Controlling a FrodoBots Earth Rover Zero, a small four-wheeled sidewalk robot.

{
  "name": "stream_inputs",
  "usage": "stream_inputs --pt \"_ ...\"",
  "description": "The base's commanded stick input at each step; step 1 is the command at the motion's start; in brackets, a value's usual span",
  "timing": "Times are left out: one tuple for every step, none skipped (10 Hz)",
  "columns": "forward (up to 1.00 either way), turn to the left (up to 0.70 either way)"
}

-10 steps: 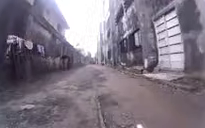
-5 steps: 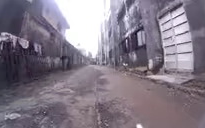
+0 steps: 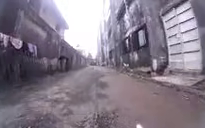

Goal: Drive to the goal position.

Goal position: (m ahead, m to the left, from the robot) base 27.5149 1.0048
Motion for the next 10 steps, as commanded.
stream_inputs --pt "0.70 0.00" --pt "0.70 0.00" --pt "0.70 -0.18" --pt "0.70 -0.35" --pt "0.70 -0.35" --pt "0.70 -0.35" --pt "0.70 -0.35" --pt "0.70 0.00" --pt "0.70 0.00" --pt "0.70 0.00"
